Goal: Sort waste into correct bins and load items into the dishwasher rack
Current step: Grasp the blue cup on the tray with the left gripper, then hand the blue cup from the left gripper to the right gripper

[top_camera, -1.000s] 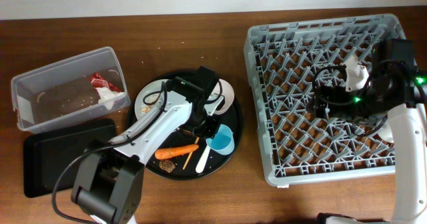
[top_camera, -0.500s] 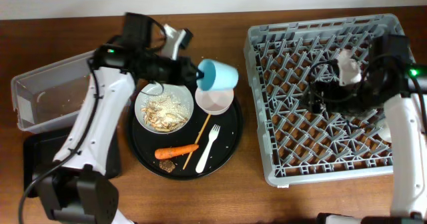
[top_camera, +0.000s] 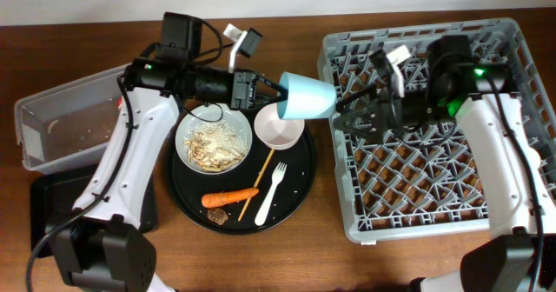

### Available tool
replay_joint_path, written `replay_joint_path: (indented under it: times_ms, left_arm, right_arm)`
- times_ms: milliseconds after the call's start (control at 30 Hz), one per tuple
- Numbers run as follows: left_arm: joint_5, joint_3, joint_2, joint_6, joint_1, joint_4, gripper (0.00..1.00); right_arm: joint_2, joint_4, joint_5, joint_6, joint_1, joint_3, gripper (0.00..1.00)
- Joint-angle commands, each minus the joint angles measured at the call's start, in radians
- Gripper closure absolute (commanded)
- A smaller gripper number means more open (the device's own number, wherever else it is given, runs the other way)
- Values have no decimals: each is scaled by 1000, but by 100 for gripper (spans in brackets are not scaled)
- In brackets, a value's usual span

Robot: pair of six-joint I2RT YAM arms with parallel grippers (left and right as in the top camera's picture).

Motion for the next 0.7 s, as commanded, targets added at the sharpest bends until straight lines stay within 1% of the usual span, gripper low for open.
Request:
replay_joint_path:
  times_ms: [0,133,167,233,367,400,467,500,533,667]
  left_arm:
    - [35,10,-12,19,-50,3,100]
    - [36,10,-12,19,-72,3,100]
    - [36,10,-12,19,-73,3,100]
    - [35,10,-12,19,-73,4,100]
    - [28,10,-12,19,-73,8,100]
    - [28,10,-12,19,-73,7,100]
    - [28,10,-12,19,-73,8,100]
    - [27,10,-12,19,-73,10,100]
    - [27,10,-12,19,-73,12,100]
    - [27,10,-12,19,-73,23,100]
  right_arm:
    - [1,27,-82,-23,37,10,1]
    - [1,55,-100,-23,43,10,1]
    - [1,55,-100,-23,43,10,4]
    - [1,51,-100,-23,43,10,19]
    - [1,38,-100,-23,43,10,21]
    - [1,38,-100,-23,43,10,25]
    - [1,34,-100,-23,43,10,43]
    - [1,26,-100,-23,43,10,47]
    - [1,23,-100,-23,43,10,47]
    - [1,23,-100,-23,43,10,59]
